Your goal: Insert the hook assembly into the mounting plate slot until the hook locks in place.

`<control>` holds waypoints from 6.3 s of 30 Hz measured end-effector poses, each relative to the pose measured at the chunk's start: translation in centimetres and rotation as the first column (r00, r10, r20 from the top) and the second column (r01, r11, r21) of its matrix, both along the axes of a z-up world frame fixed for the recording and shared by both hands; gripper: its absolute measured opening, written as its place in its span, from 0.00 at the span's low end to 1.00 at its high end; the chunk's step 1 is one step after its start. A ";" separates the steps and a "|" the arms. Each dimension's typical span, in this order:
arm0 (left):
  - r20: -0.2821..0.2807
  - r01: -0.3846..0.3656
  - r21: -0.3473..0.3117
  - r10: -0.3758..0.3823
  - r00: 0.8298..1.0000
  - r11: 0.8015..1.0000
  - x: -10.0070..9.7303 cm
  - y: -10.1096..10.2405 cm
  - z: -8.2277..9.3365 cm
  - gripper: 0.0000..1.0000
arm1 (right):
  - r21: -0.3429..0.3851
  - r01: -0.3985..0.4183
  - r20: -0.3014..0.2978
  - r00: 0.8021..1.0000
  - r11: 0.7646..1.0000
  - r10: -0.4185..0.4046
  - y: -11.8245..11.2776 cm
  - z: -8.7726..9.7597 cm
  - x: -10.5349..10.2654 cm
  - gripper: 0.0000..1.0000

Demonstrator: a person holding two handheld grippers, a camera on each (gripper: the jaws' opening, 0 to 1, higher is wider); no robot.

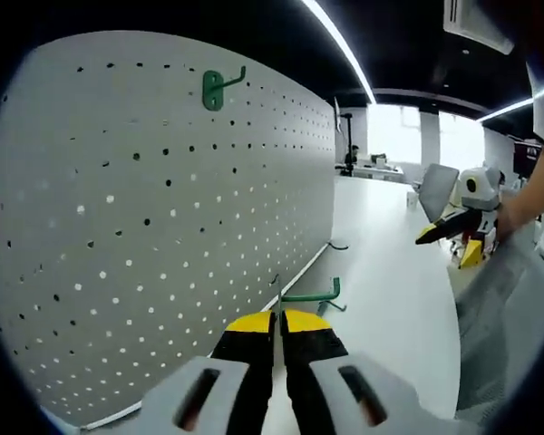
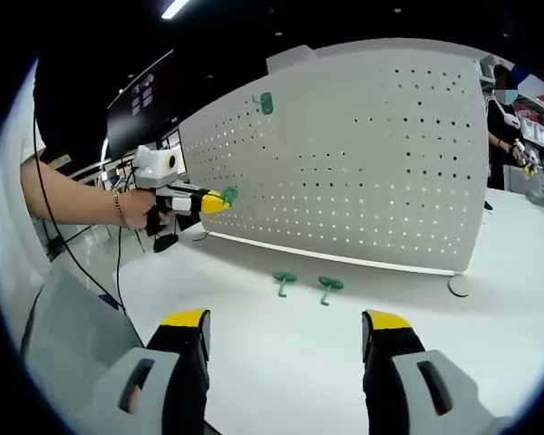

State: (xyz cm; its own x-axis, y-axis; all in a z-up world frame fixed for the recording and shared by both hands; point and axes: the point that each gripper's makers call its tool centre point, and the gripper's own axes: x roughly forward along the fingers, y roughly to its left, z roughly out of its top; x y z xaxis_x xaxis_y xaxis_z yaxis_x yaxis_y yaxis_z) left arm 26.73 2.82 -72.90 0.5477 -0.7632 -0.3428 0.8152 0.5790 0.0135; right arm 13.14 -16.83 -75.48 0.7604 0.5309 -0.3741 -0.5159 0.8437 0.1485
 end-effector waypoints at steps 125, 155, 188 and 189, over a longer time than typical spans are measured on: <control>0.131 -0.098 -0.337 0.150 0.980 0.937 -6.9 -0.9 10.3 0.02 | 0.247 -0.262 0.370 0.915 0.933 0.159 9.0 12.6 1.2 0.60; 0.145 -0.117 -0.339 0.175 0.974 0.933 -7.1 -0.7 10.7 0.02 | 0.321 -0.342 0.381 0.900 0.883 0.211 13.9 14.4 2.4 0.57; 0.152 -0.105 -0.346 0.166 0.974 0.932 -7.4 -1.5 11.2 0.02 | 0.345 -0.399 0.395 0.883 0.850 0.254 17.7 16.1 3.9 0.39; 0.152 -0.105 -0.346 0.167 0.974 0.932 -7.4 -1.5 11.2 0.02 | 0.345 -0.399 0.395 0.883 0.850 0.254 17.7 16.1 4.0 0.39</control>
